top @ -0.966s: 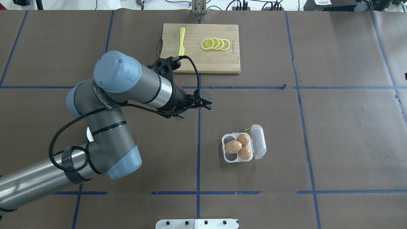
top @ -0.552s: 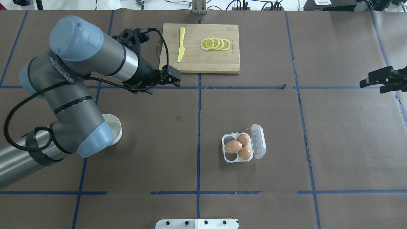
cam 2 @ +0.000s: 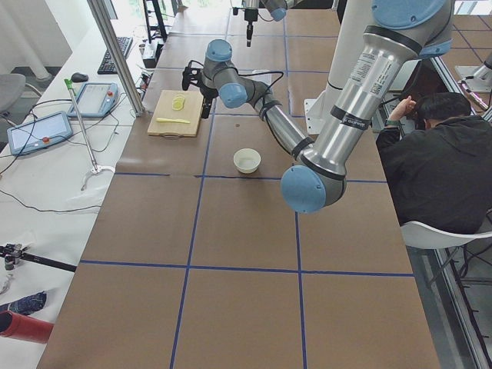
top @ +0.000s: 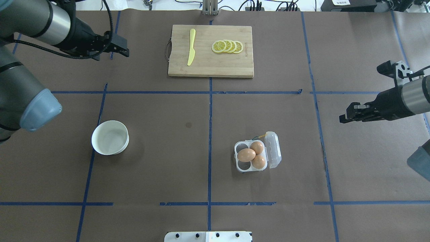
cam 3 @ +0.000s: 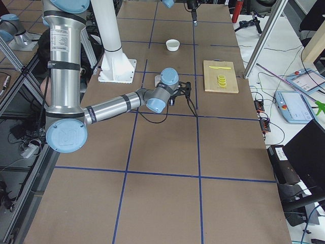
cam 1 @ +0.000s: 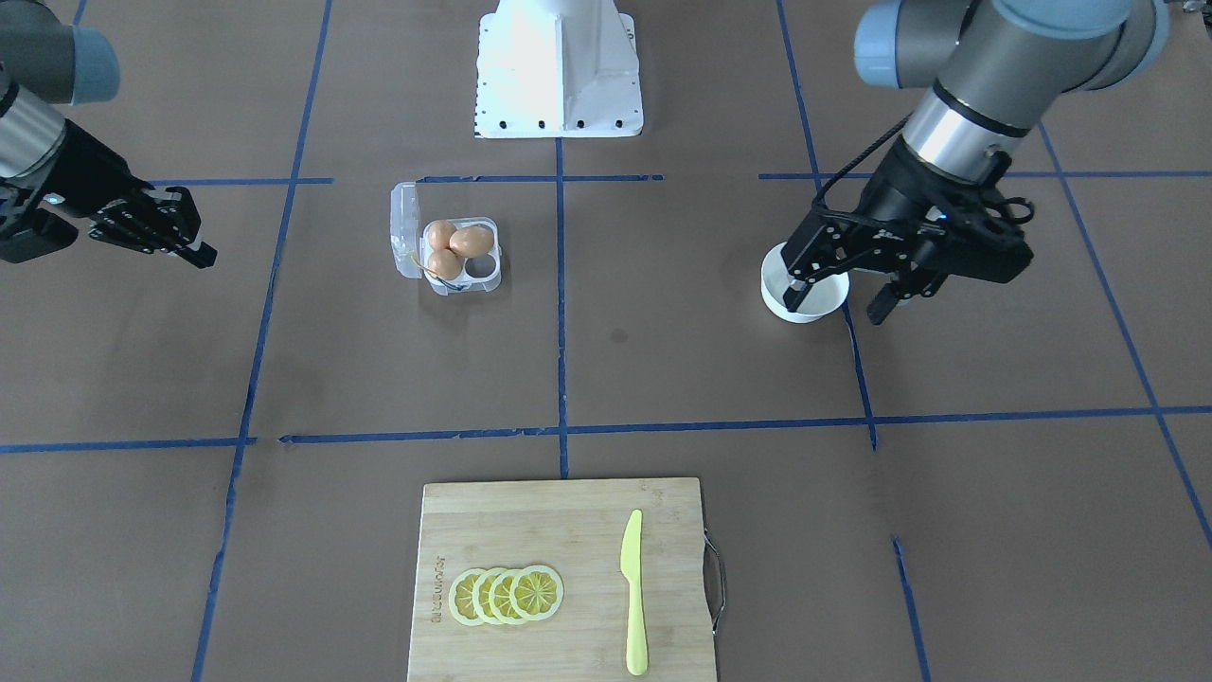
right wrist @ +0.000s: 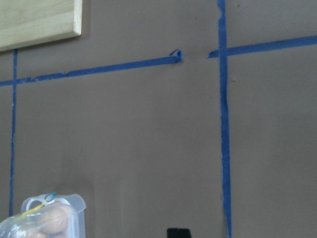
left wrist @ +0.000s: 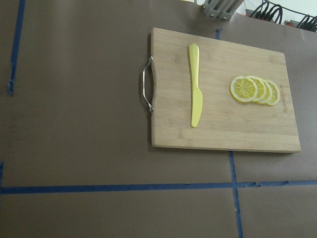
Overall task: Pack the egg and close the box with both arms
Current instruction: 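Push the open carton lid down over the eggs with the right gripper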
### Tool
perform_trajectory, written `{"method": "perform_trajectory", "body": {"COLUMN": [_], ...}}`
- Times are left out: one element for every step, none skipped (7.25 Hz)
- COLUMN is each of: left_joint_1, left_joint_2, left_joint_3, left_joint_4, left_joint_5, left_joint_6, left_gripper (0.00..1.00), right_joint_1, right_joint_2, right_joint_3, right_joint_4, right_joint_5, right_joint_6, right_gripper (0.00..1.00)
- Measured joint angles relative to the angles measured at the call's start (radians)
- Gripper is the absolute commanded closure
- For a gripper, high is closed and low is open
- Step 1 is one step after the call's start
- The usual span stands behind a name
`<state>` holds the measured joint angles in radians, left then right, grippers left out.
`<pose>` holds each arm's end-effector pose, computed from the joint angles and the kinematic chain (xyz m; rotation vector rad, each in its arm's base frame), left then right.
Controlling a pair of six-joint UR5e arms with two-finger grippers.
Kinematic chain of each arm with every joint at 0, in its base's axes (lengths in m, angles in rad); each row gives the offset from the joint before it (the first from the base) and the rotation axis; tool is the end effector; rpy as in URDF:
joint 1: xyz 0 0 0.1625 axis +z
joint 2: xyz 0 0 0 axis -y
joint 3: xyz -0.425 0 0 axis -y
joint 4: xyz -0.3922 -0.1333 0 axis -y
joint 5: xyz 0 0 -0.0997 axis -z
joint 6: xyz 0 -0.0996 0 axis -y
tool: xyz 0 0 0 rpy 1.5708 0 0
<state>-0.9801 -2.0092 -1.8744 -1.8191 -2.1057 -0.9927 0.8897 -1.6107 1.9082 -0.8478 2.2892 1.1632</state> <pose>0.2633 -0.5408 0.2459 0.3290 1.0286 -0.0975 -0.2459 -0.4110 0.4264 0.0673 -1.1644 0.0600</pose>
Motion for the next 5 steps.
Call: {"method": "perform_trajectory", "body": {"left_joint_1": [-0.039, -0.064, -0.074, -0.078, -0.080], "left_joint_2": [0.033, 0.055, 0.067, 0.073, 0.081], "left_joint_3": [0.000, 0.006, 0.015, 0.021, 0.024], "left_joint_4": [0.001, 0.001, 0.001, 0.001, 0.000], "left_joint_5": [-0.013, -0.019, -0.022, -0.023, -0.023], "left_joint_6": [0.069, 0.124, 0.159, 0.174, 0.181], "left_gripper": [0.00, 0.00, 0.00, 0.00, 0.00], "right_joint_1": [-0.072, -0.135, -0.194, -0.241, -0.275], "right_joint_2": [0.014, 0.035, 0.068, 0.104, 0.139], "right_joint_3": [0.007, 0.009, 0.009, 0.006, 0.003], "right_joint_4": [0.000, -0.002, -0.007, -0.011, -0.021], "right_joint_5": [-0.053, -0.102, -0.147, -0.179, -0.199], "right_joint_6": [0.020, 0.035, 0.061, 0.091, 0.107], "right_gripper": [1.00, 1.00, 1.00, 1.00, 1.00]}}
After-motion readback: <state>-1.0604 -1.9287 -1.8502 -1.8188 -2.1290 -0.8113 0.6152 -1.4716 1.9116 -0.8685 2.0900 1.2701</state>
